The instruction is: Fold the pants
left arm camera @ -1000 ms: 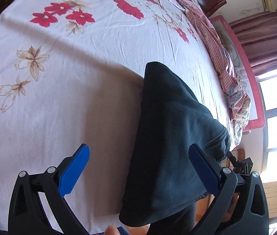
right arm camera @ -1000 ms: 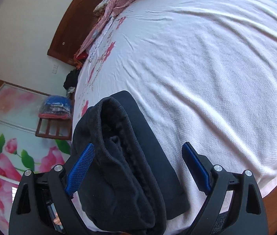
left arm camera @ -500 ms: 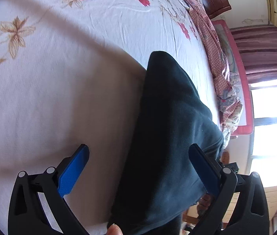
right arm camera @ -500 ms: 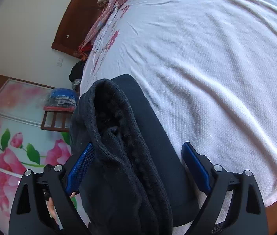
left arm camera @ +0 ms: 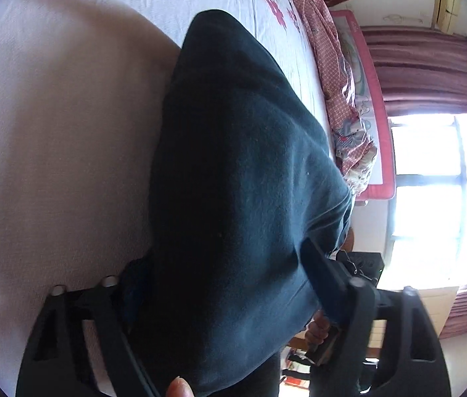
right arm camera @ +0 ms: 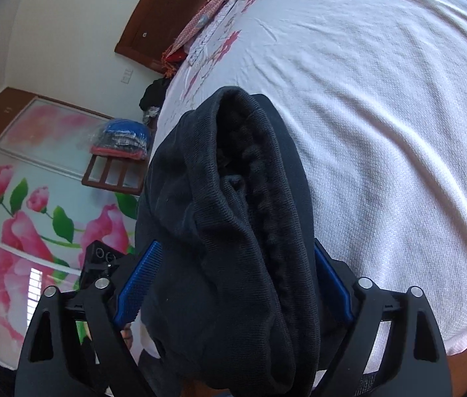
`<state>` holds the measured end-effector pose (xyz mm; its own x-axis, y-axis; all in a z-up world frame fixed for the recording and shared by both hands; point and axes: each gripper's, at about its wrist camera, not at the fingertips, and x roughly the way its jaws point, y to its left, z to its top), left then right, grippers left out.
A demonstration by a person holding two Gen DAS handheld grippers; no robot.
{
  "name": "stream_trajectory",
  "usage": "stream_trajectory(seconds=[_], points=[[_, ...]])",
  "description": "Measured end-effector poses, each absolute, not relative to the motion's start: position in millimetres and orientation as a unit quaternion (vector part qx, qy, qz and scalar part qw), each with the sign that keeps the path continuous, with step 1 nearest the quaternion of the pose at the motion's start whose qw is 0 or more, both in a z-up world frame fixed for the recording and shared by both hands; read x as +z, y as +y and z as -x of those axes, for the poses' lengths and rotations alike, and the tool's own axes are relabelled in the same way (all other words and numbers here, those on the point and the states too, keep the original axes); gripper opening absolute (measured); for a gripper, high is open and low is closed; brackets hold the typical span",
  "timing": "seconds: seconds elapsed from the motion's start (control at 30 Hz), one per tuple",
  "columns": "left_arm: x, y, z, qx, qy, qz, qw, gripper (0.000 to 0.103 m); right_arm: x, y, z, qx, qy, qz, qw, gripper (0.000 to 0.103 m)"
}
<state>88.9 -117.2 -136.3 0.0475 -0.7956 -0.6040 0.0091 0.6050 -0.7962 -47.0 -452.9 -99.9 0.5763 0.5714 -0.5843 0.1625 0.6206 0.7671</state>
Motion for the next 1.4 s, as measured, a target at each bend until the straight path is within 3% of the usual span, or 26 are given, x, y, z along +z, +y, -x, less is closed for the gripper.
stream_trajectory(seconds=[0.07, 0.13, 0.3, 0.5, 0.9, 1.03, 1.17, 1.27, 1.3, 1.4], points=[[-131, -125, -88, -0.308, 0.618, 0.291, 0.662, 0.040, -101, -456, 48, 0.127, 0.446, -0.424, 0.778, 0.042], [-130, -127, -89, -0.305, 0.615, 0.304, 0.660, 0.029, -94, -451, 49, 0.125, 0.454, -0.399, 0.787, 0.039], [-107, -135, -88, -0.303, 0.591, 0.283, 0.692, 0.021, -62, -433, 40, 0.118, 0.456, -0.339, 0.814, 0.035], [-70, -127, -101, -0.312, 0.558, 0.283, 0.716, 0.020, -23, -414, 15, 0.145, 0.442, -0.288, 0.837, 0.034], [-2, -58, -171, -0.272, 0.492, 0.266, 0.783, 0.020, -5, -348, -104, 0.222, 0.416, -0.258, 0.843, 0.034], [-5, -38, -203, -0.253, 0.484, 0.258, 0.797, 0.020, -15, -333, -151, 0.231, 0.422, -0.256, 0.838, 0.034], [-38, -13, -224, -0.230, 0.508, 0.252, 0.791, 0.020, -62, -331, -187, 0.215, 0.456, -0.269, 0.820, 0.035], [-82, 0, -239, -0.200, 0.540, 0.270, 0.772, 0.026, -99, -345, -195, 0.200, 0.474, -0.311, 0.799, 0.046], [-92, 3, -242, -0.201, 0.542, 0.282, 0.766, 0.030, -105, -354, -194, 0.204, 0.472, -0.349, 0.783, 0.055], [-94, 11, -234, -0.208, 0.534, 0.310, 0.759, 0.034, -93, -368, -177, 0.203, 0.459, -0.357, 0.788, 0.060]])
